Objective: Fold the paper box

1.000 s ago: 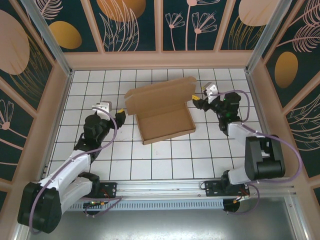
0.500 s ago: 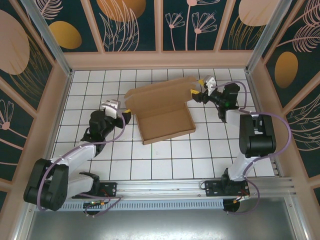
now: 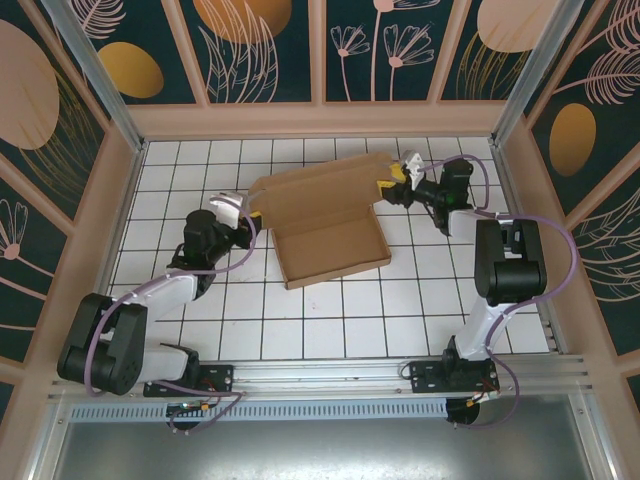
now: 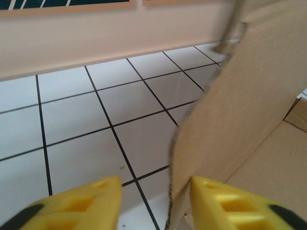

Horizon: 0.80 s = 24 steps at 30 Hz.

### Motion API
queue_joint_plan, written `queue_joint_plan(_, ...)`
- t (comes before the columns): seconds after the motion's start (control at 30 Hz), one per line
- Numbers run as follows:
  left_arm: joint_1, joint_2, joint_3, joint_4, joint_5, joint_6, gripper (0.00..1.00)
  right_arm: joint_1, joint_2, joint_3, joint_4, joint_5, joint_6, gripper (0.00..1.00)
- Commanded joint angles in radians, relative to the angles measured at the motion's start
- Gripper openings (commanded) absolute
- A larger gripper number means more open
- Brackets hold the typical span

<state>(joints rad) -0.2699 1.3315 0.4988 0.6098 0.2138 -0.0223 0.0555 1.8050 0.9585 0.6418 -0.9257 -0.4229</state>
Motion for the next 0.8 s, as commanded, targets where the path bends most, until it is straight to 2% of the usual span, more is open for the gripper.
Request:
queue_joint_plan(0.0,0.005,0.022,0.043,0.032,0.028,0.021,0.31,0.025,-0.002,0.032,-0.078,0.001,-0.055,0.40)
queue_joint_plan(0.1,0.005,0.039,0.059,0.031,0.050,0.022,0.20,0.036,-0.024,0.021,-0.074,0.022,-0.033,0.22)
queue_joint_plan(0.23,0.005,0.046,0.074,0.036,0.049,0.022,0.10,0.060,-0.076,-0.033,-0.012,0.094,0.023,0.12)
queue_joint_plan(0.37,0.005,0.055,0.088,0.035,0.037,0.016,0.07,0.109,-0.107,-0.059,0.009,0.211,0.131,0.10)
queue_joint_plan(0.57,0.005,0.083,0.100,0.073,0.026,-0.034,0.06,0.207,-0.174,-0.139,0.056,0.360,0.210,0.08)
queue_joint_plan(0.63,0.005,0.099,0.106,0.090,0.033,-0.066,0.06,0.236,-0.189,-0.176,0.103,0.408,0.246,0.01)
queue_joint_plan(0.77,0.003,0.113,0.098,0.148,0.022,-0.138,0.06,0.280,-0.206,-0.294,0.335,0.471,0.363,0.00)
